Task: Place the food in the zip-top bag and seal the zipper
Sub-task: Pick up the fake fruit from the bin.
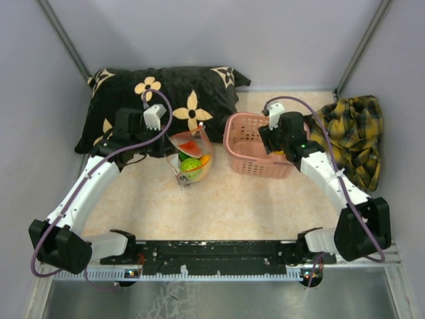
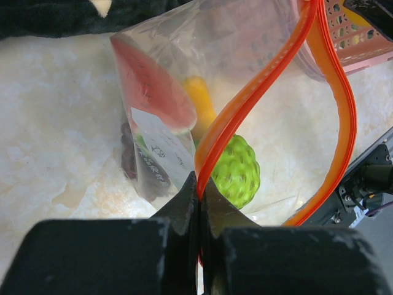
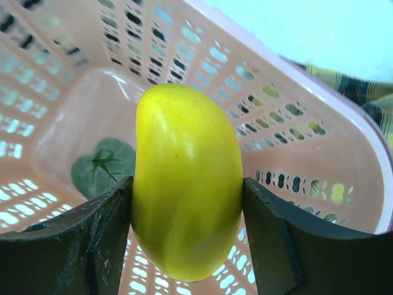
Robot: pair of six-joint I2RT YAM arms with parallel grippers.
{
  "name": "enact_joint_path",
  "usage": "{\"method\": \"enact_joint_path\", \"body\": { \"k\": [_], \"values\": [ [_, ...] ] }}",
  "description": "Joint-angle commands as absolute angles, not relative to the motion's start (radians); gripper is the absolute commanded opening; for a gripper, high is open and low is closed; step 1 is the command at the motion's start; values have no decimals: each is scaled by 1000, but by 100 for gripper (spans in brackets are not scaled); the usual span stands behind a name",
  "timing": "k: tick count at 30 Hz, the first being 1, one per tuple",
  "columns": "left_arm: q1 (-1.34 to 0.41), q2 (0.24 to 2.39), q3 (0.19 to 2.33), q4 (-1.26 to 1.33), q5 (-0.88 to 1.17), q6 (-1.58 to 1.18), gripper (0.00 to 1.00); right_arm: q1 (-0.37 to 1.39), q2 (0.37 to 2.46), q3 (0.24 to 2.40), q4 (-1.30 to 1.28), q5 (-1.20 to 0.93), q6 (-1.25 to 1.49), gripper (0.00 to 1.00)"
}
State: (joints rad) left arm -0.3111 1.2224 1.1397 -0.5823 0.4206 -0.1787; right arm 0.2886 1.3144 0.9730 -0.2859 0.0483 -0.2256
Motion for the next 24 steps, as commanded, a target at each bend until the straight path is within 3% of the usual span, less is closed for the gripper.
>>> {"method": "enact_joint_path", "body": {
  "k": [1,15,24],
  "values": [
    [-302,1215,1131,-552,445,-176,0,339,1222,991,-170,20,-219,27],
    [-301,1218,1131,-552,452,-178,0,601,1138,1080,25,-52,-240,26],
    [-300,1217,1130,-552,457,-179,0,785,1162,1052,294,-138,-233,26]
  ]
}}
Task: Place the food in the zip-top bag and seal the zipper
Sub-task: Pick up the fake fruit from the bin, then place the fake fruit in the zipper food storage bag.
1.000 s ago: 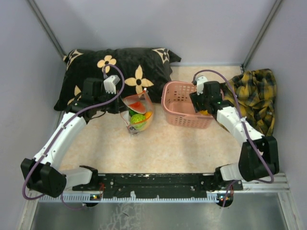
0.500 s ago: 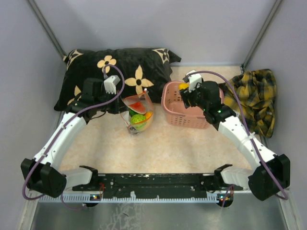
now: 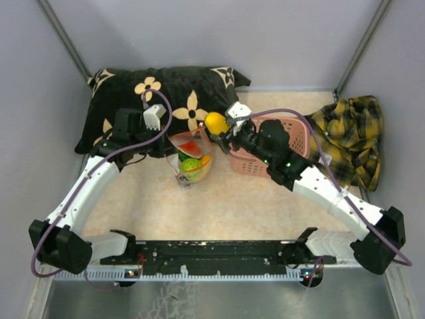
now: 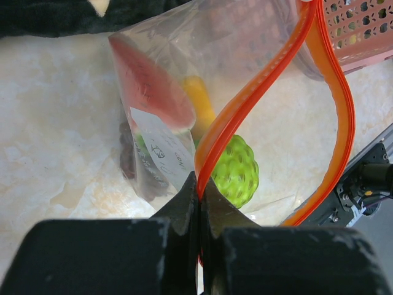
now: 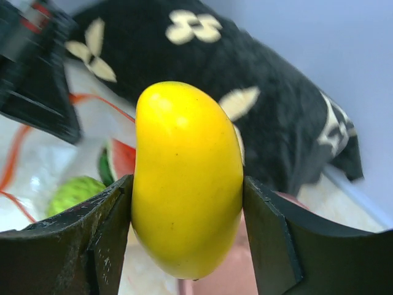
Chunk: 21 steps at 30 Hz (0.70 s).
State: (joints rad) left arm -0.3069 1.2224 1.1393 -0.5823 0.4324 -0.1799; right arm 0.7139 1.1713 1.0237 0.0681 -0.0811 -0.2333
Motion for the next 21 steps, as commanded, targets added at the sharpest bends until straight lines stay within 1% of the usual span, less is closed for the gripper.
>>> {"method": "enact_joint_path", "body": {
  "k": [1,6,12,17,21],
  "values": [
    [-301,1218,1129,-552,458,-179,0,802,1169,1048,325,-155,-231,26],
    [-299,1218,1131,-552,460,-179,0,837,1216,1029,483,-286,-167,26],
    [-299,1217,1129,-551,464,-181,0,841,1292,952,694,-387,-103,27],
    [-298,1217,1127,-551,465,-181,0,840,1384,937,797,-431,-82,28],
    [-298,1215,1127,-549,463,-181,0,841,1442,943,796,-426,-94,33]
  ]
}}
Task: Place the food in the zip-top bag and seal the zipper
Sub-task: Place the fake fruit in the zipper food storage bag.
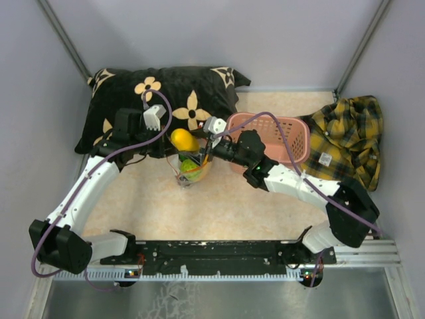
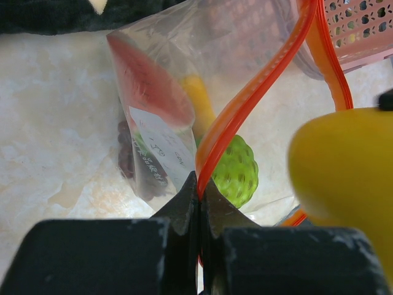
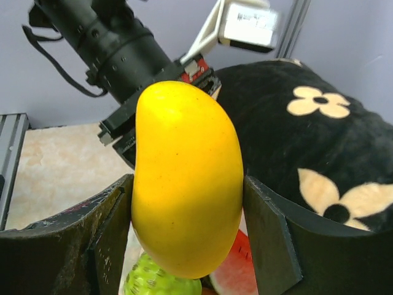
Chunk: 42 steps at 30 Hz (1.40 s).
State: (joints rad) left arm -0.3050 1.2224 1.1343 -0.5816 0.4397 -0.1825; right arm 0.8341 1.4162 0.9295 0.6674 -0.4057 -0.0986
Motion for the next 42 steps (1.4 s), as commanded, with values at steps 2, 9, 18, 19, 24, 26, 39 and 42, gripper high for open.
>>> {"method": "enact_joint_path", "body": {
  "k": [2,9,18,19,24,26,39,42],
  "values": [
    [-296,1213,1126,-549,463,-181,0,840,1456,933,792,-396,-110,36],
    [-296,1210,1124,-549,464,-181,0,839,1457,909,757,-289,-174,56],
    [-295,1212,1124,-548,466,-183,0,840,1438,921,685,-258,-224,71],
    [-294,1212,1124,-547,466,-182,0,841,1436,923,677,-260,-226,72],
    [-293,1212,1123,-548,466,-183,0,840,1423,926,646,-261,-234,75],
    [-293,1211,1124,-548,466,-183,0,840,1416,936,624,-255,-227,76],
    [-291,1206,1123,-547,465,-181,0,839,1329,1150,83,17,-123,70],
    [-291,1205,1123,-548,466,-182,0,840,1337,1185,-33,41,-87,63]
  ]
}}
